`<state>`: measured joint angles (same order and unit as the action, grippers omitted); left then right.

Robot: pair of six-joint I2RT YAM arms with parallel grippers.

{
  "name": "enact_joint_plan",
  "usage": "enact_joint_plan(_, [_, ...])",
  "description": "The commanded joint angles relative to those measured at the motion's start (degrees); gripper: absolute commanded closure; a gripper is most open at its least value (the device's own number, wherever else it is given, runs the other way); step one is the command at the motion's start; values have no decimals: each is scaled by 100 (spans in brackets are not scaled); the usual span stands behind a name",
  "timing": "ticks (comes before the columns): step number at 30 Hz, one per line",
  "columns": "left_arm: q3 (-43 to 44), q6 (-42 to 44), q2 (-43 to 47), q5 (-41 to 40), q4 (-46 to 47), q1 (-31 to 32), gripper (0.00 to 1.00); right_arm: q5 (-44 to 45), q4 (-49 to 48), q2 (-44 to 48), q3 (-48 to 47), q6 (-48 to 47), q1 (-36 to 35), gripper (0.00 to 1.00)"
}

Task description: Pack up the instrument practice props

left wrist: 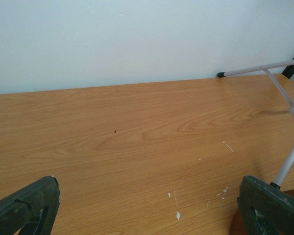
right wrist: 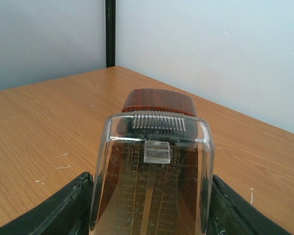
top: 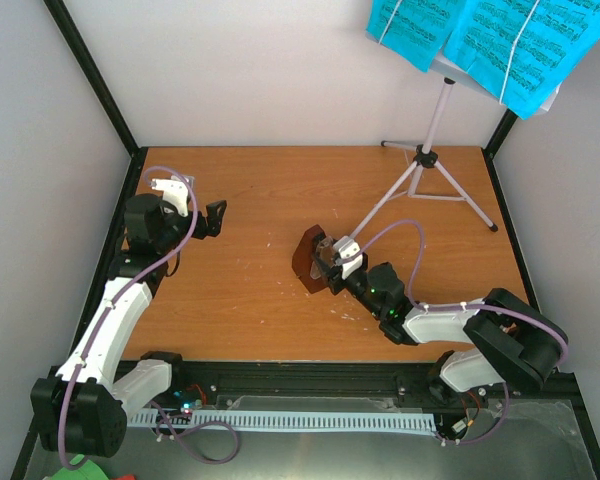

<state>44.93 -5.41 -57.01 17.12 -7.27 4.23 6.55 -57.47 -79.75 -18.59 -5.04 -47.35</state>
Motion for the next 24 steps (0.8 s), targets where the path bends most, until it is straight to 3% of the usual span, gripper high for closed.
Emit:
enact_joint_plan(1, [51, 119, 15, 10, 139, -19, 1, 191, -308, -60, 57, 33, -90, 55])
enact_joint_plan(24, [43, 119, -15, 62, 154, -19, 1, 245, -643, -410, 74, 107, -160, 56])
